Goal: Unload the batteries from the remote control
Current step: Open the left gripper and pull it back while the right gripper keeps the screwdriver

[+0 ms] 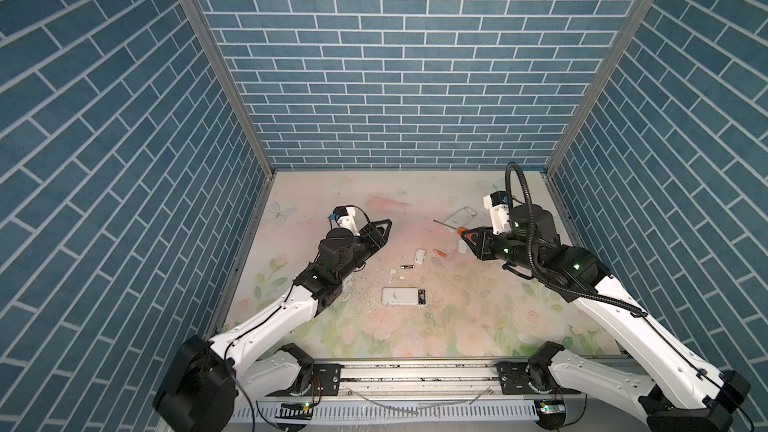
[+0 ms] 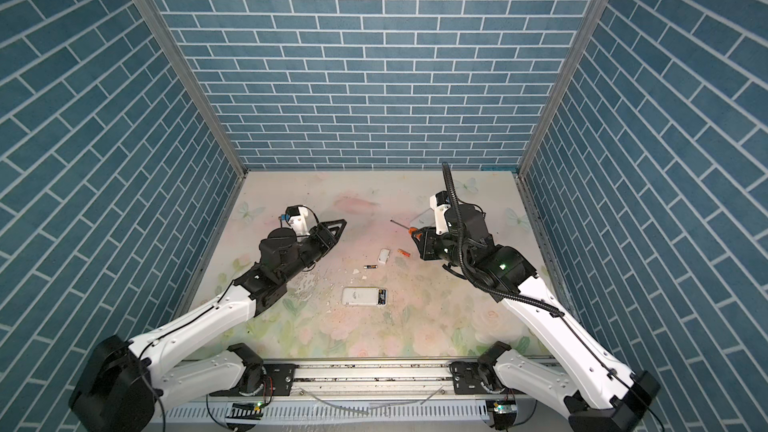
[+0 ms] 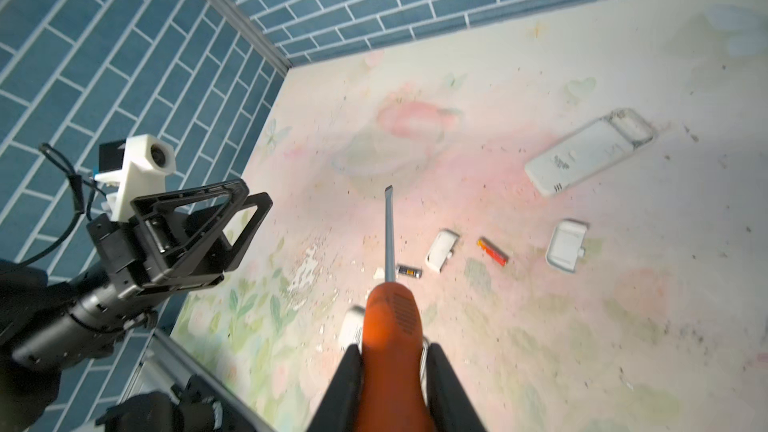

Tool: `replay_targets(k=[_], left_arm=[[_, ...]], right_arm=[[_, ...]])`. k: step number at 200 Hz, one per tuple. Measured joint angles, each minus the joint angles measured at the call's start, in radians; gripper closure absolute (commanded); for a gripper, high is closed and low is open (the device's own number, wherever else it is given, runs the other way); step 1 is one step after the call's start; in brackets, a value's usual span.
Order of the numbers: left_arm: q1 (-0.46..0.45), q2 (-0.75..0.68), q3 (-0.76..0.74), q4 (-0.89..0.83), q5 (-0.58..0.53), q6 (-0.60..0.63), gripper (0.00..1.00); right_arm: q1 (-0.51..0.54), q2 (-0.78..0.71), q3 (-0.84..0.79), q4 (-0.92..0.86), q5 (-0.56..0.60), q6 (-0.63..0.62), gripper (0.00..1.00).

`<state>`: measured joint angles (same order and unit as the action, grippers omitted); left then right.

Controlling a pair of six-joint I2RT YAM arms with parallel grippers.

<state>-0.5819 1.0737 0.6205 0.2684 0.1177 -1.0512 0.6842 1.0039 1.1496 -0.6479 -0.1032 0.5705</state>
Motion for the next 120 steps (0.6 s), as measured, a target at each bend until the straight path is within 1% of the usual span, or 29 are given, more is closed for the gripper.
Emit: replay_targets(k=[29, 51, 84, 120], left_arm=[[0.0, -0.006, 0.013, -0.216, 0.038, 0.109, 0.53], [0.0, 0.006, -0.016, -0.3, 0.059, 0.156, 0.55], [-0.018, 0.051, -0.064, -0.343, 0.068, 0.213, 0.55], [-0.074, 0.175, -0.053, -0.337, 0.087, 0.281, 0.56]], right_arm=[[0.0, 0.026, 0.079, -0.154, -0.032, 0.002, 1.0], [0.0, 0.049, 0.116, -0.272, -0.042, 0.01, 1.0], [0.008, 0.085, 0.119, -0.424, -0.068, 0.028, 1.0], [0.048, 0.093, 0.117, -0.544, -0.089, 0.055, 1.0]])
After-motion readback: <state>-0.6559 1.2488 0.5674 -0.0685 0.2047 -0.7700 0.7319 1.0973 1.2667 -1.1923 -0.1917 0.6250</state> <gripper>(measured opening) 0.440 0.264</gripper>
